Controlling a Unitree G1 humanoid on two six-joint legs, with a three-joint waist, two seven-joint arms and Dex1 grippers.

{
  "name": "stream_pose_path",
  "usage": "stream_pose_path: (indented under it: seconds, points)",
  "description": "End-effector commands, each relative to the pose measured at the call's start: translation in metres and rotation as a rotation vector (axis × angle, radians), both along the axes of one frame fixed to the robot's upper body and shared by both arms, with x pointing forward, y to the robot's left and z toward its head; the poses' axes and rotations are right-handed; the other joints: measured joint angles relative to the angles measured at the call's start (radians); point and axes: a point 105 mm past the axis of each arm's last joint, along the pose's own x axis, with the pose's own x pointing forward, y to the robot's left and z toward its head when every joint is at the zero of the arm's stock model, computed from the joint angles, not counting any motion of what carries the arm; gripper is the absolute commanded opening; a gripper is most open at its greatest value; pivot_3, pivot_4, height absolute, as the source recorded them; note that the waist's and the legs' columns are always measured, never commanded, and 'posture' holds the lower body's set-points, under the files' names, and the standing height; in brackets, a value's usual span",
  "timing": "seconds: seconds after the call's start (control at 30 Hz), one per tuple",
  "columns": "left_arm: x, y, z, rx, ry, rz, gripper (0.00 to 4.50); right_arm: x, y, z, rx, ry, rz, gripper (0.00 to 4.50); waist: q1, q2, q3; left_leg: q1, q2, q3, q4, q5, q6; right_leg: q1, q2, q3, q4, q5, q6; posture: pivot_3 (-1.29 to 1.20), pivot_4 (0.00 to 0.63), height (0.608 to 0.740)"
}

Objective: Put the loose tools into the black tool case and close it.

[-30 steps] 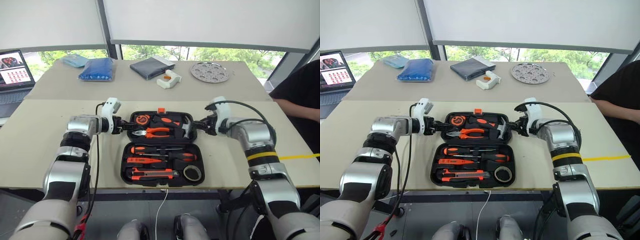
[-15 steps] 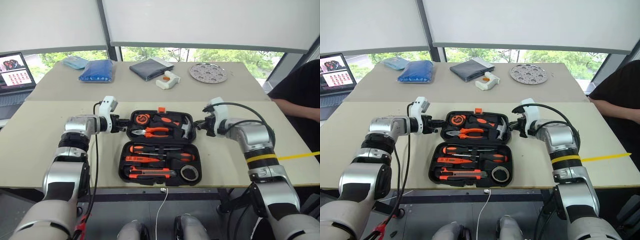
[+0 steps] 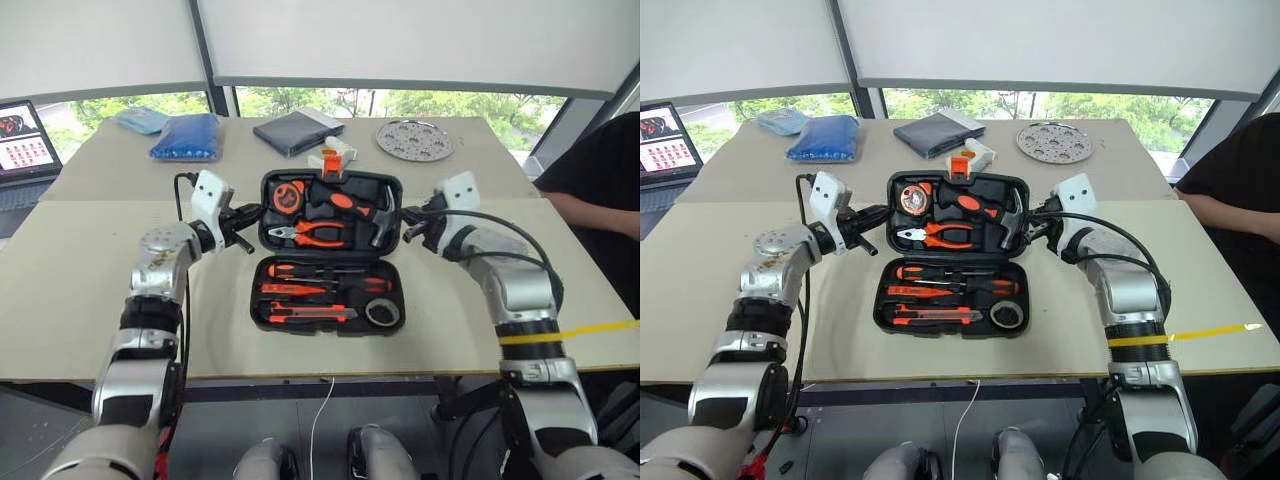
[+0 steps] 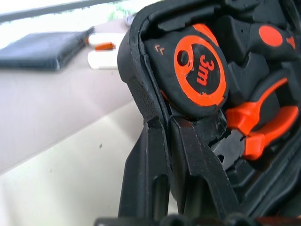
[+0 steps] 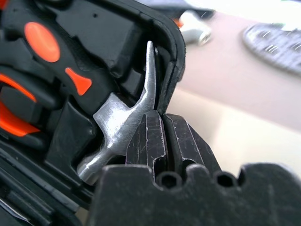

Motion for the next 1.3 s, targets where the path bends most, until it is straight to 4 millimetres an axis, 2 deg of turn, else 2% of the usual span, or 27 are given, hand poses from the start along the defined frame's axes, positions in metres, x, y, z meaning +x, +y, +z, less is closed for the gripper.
stream_pose_path:
  seconds: [0.03, 0.13, 0.33, 0.63, 0.67, 0.73, 0.8, 0.83, 0.87, 0.9, 0.97, 1.0, 1.07, 1.1, 1.17, 1.2, 1.23, 1.3]
  points:
    - [-0.009, -0.016, 0.022, 0.071, -0.189, -0.032, 0.03, -0.015, 0.009, 0.04, -0.012, -0.23, 0.024, 0.0, 0.001, 0.0, 0.0, 0.0, 0.0, 0.0, -0.001, 0.0, 0.0, 0.0, 0.0, 0.0, 0.0, 0.0, 0.0, 0.0, 0.15, 0.718]
    - [-0.01, -0.007, 0.02, 0.085, -0.249, 0.045, 0.03, -0.024, 0.005, 0.029, -0.025, -0.264, 0.001, 0.0, 0.003, 0.0, 0.0, 0.001, 0.0, 0.0, -0.001, 0.0, 0.0, 0.0, 0.0, 0.0, -0.002, -0.001, 0.001, 0.0, 0.15, 0.718]
    - [-0.029, 0.016, 0.018, 0.155, -0.411, 0.165, 0.03, -0.057, 0.005, 0.014, -0.094, -0.403, -0.006, 0.0, 0.001, 0.0, 0.0, 0.004, 0.0, 0.001, -0.003, 0.0, -0.001, 0.001, 0.0, 0.002, -0.005, -0.003, 0.004, 0.0, 0.15, 0.718]
    - [-0.054, 0.032, 0.005, 0.127, -0.364, 0.227, 0.03, -0.095, 0.009, -0.003, -0.237, -0.474, 0.058, 0.0, 0.0, 0.0, 0.0, 0.013, 0.002, 0.001, -0.005, 0.001, -0.002, 0.009, 0.001, 0.004, -0.004, -0.006, 0.007, 0.0, 0.15, 0.718]
    - [-0.057, 0.034, 0.005, 0.119, -0.35, 0.224, 0.74, -0.1, 0.009, -0.005, -0.234, -0.465, 0.069, 0.0, 0.001, 0.0, 0.0, 0.015, 0.002, 0.001, -0.006, 0.001, -0.002, 0.011, 0.001, 0.004, -0.004, -0.006, 0.006, 0.0, 0.15, 0.718]
    - [-0.068, 0.041, 0.006, 0.108, -0.316, 0.214, 1.27, -0.112, 0.009, -0.009, -0.212, -0.426, 0.102, 0.7, 0.001, 0.0, 0.0, 0.017, 0.002, 0.001, -0.009, 0.001, -0.002, 0.012, 0.0, 0.005, -0.004, -0.007, 0.005, 0.0, 0.15, 0.718]
    - [-0.082, 0.051, 0.003, 0.075, -0.216, 0.189, 1.81, -0.125, 0.004, -0.009, -0.226, -0.4, 0.119, 1.02, -0.002, 0.0, 0.0, 0.019, 0.002, 0.001, -0.011, 0.002, -0.004, 0.012, 0.0, 0.006, -0.004, -0.008, 0.003, 0.0, 0.15, 0.718]
    - [-0.092, 0.057, 0.0, 0.058, -0.14, 0.158, 2.31, -0.13, -0.001, -0.008, -0.223, -0.377, 0.119, 1.59, -0.004, 0.0, 0.0, 0.02, 0.003, 0.001, -0.012, 0.002, -0.004, 0.012, 0.001, 0.006, -0.003, -0.009, 0.002, 0.0, 0.15, 0.718]
    - [-0.099, 0.059, -0.002, 0.046, -0.088, 0.133, 2.49, -0.133, -0.004, -0.008, -0.22, -0.361, 0.12, 1.78, -0.007, -0.001, 0.0, 0.021, 0.004, 0.001, -0.012, 0.002, -0.005, 0.012, 0.001, 0.006, -0.003, -0.01, 0.0, 0.0, 0.15, 0.718]
    - [-0.107, 0.064, -0.004, 0.044, -0.021, 0.108, 2.92, -0.137, -0.008, -0.009, -0.212, -0.321, 0.126, 2.12, -0.007, -0.001, 0.0, 0.021, 0.005, 0.001, -0.012, 0.002, -0.007, 0.012, 0.002, 0.006, -0.002, -0.011, 0.0, 0.0, 0.15, 0.718]
    - [-0.124, 0.077, -0.011, 0.046, 0.147, 0.037, 3.63, -0.151, -0.012, -0.027, -0.203, -0.149, 0.205, 2.89, -0.003, -0.002, 0.001, 0.023, 0.006, 0.001, -0.013, 0.003, -0.009, 0.013, 0.002, 0.006, -0.001, -0.013, -0.003, 0.0, 0.15, 0.718]
    - [-0.129, 0.083, -0.013, 0.045, 0.227, 0.004, 3.65, -0.163, -0.01, -0.036, -0.193, -0.067, 0.272, 3.08, 0.003, -0.002, 0.001, 0.023, 0.006, 0.0, -0.014, 0.003, -0.01, 0.013, 0.002, 0.006, -0.001, -0.014, -0.004, 0.0, 0.15, 0.718]
    - [-0.132, 0.091, -0.012, 0.048, 0.296, -0.031, 3.65, -0.178, -0.006, -0.045, -0.164, 0.042, 0.363, 3.08, 0.025, -0.003, 0.002, 0.024, 0.007, -0.002, -0.015, -0.001, -0.018, 0.013, 0.003, 0.003, -0.001, -0.016, -0.006, 0.0, 0.15, 0.718]
    - [-0.122, 0.097, -0.012, 0.08, 0.303, -0.023, 3.65, -0.188, -0.002, -0.051, -0.163, 0.097, 0.426, 3.08, 0.034, -0.002, 0.002, 0.025, 0.007, -0.003, -0.016, -0.001, -0.02, 0.014, 0.003, 0.002, -0.001, -0.016, -0.006, 0.0, 0.15, 0.718]
    - [-0.104, 0.101, -0.007, 0.147, 0.28, -0.051, 3.65, -0.2, 0.004, -0.063, -0.183, 0.185, 0.523, 2.53, 0.052, 0.0, 0.003, 0.027, 0.005, -0.005, -0.015, -0.003, -0.017, 0.017, 0.002, 0.0, -0.001, -0.018, -0.01, 0.0, 0.15, 0.718]
    - [-0.089, 0.099, -0.004, 0.17, 0.253, -0.056, 3.65, -0.205, 0.008, -0.069, -0.206, 0.217, 0.571, 2.45, 0.063, -0.001, 0.003, 0.028, 0.005, -0.005, -0.016, -0.006, -0.013, 0.018, 0.002, 0.0, -0.001, -0.019, -0.012, 0.0, 0.15, 0.718]
    - [-0.077, 0.095, 0.0, 0.189, 0.219, -0.067, 3.14, -0.206, 0.011, -0.072, -0.216, 0.238, 0.598, 2.02, 0.067, -0.001, 0.003, 0.029, 0.005, -0.007, -0.015, -0.006, -0.013, 0.021, 0.002, -0.001, -0.003, -0.019, -0.011, 0.0, 0.15, 0.718]
    - [-0.053, 0.082, 0.002, 0.237, 0.172, -0.095, 2.5, -0.204, 0.017, -0.076, -0.241, 0.251, 0.638, 1.32, 0.072, -0.004, 0.002, 0.03, 0.005, -0.009, -0.015, -0.006, -0.012, 0.025, 0.003, -0.002, -0.007, -0.018, -0.01, 0.0, 0.15, 0.718]
